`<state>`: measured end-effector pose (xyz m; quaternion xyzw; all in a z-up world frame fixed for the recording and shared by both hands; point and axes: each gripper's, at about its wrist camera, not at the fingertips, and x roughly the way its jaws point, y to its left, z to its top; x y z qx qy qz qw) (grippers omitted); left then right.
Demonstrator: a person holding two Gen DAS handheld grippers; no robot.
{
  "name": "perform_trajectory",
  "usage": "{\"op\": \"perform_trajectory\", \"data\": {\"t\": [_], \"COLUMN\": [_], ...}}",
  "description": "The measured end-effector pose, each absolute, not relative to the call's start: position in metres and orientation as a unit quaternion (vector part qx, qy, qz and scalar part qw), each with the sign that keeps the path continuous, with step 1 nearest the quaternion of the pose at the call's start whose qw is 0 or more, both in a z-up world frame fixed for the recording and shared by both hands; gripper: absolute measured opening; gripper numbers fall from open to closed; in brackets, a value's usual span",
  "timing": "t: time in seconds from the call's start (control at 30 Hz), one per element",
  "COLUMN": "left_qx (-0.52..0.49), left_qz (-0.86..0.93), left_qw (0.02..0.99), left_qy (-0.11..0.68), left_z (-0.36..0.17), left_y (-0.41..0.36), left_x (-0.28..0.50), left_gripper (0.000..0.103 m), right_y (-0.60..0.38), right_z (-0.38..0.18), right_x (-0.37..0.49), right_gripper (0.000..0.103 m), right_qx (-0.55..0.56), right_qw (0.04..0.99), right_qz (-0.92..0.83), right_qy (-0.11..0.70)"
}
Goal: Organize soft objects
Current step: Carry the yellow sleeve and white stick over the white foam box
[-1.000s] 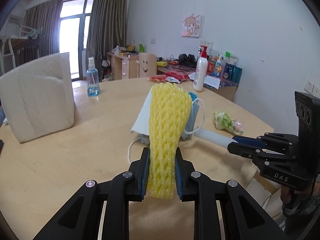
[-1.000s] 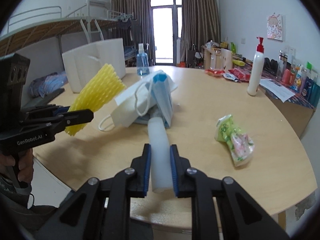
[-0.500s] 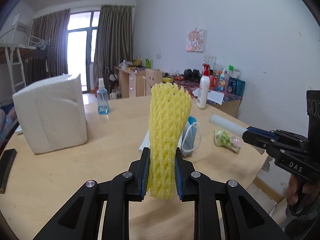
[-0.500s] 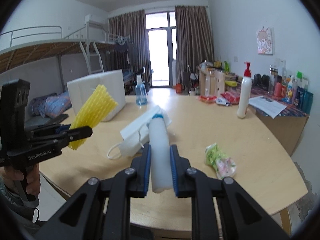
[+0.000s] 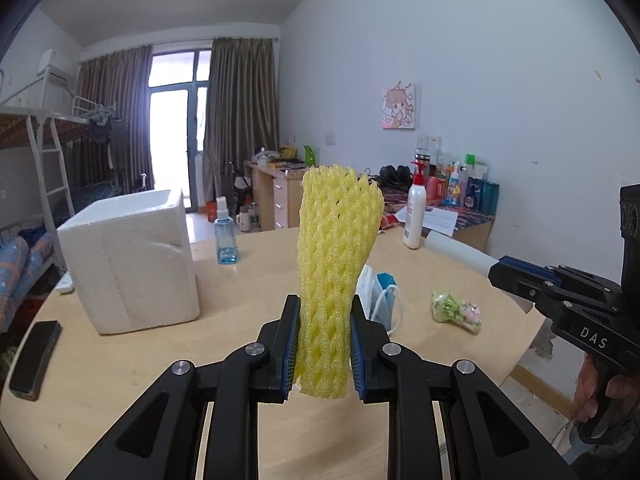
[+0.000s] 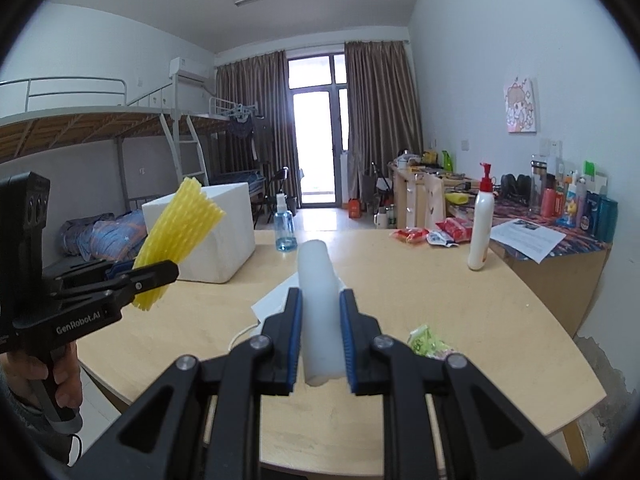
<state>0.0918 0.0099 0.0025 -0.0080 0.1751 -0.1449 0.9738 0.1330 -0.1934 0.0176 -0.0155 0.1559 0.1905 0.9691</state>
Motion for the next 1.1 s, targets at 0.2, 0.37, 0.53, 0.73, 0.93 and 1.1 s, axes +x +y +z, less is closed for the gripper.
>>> {"op": "perform_trajectory", "data": {"t": [0.2,0.37,0.53,0.73,0.93,1.1], "left_qx": [-0.011,-0.009,-0.013,-0.021,-0.025,-0.03], "left_qz": [-0.1,-0.048,0.01,0.053,0.068,0.07], "left_qw": [0.983,0.988,0.99,0.989,0.988,0.987], "left_qy": [0.155,0.145,0.14,0.137,0.138,0.143], "left_z": [0.009,0.016,0.021,0.022,0.021,0.021], "left_y": [0.023,0.045,0.075,0.1,0.116,0.12], "left_x": [0.083,0.072,0.058,0.045,0.037,0.039], "left_gripper": [0.024,0.024,0.024,0.024,0.024,0.024], "right_y": [-0.18,-0.156,-0.125,-0.095,-0.078,-0.075], "right_z": [0.026,0.033,0.038,0.043,0.041,0.043], "right_x": [0.132,0.134,0.138,0.14,0.139,0.142], "right_gripper": [0.022,0.022,0.022,0.022,0.022,0.022], "right_qx": [-0.016,-0.012,-0.016,-0.023,-0.03,-0.029], "right_qw": [0.967,0.96,0.949,0.937,0.926,0.924], "right_qz": [0.214,0.249,0.291,0.33,0.357,0.362], "right_qy": [0.14,0.124,0.117,0.113,0.114,0.118]}}
